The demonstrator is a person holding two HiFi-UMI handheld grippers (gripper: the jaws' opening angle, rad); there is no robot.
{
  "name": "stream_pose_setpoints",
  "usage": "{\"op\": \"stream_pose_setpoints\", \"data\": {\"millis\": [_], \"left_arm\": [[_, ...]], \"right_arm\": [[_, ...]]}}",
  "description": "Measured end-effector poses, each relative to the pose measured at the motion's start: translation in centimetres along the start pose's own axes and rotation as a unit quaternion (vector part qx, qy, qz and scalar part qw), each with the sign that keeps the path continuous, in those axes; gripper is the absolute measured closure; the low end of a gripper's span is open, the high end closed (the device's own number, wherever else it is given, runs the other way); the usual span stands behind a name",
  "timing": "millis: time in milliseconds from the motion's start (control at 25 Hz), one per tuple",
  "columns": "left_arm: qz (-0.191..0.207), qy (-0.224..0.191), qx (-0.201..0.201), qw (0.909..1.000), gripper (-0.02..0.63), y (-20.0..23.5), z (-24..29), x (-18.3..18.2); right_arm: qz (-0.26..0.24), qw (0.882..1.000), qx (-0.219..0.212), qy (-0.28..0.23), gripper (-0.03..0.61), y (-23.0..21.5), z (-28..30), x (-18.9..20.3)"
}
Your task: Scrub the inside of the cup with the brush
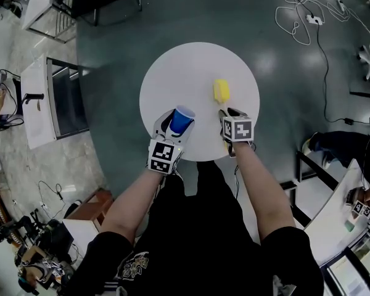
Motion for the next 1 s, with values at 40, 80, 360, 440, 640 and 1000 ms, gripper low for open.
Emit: {"op": "stream_pose_setpoints", "data": {"millis": [40,80,360,440,640,1000], "left_arm": [[0.001,0.0,0.001,1.0,0.339,0.0,-0.1,0.0],[0.003,-0.001,0.001,1.0,0.339,0.0,-0.2,-0.1],[0.016,-0.01,0.007,0.9998,0.339,-0.6,-1.0,-1.0],[0.022,-0.018,0.008,0.9996,0.339,-0.6,-1.3,-1.6],[0.046,-0.033,0.009,0.9984,0.339,-1.0,-2.2,-2.6],[0.094,-0.066,0.02,0.9932,0.337,-1.6,-4.8,-3.9]], "right_arm": [[0.001,1.0,0.0,-0.003,0.444,0.0,-0.2,0.0],[0.003,1.0,-0.001,-0.008,0.424,0.1,-0.4,-0.1],[0.031,0.986,-0.087,-0.137,0.343,3.3,-5.8,-3.7],[0.05,0.971,-0.155,-0.172,0.313,5.8,-7.4,-5.1],[0.067,0.939,-0.288,-0.175,0.288,11.4,-9.5,-6.5],[0.076,0.922,-0.35,-0.148,0.275,16.1,-9.7,-5.9]]}}
Point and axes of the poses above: the fingertips, and each gripper's own axes: z forward along the fingers, y to its left, x out of its underside, the point moved 4 cm from there along -z, backward along the fingers, and after that the axes turned 5 degrees about -z, right-handed, at the moved point
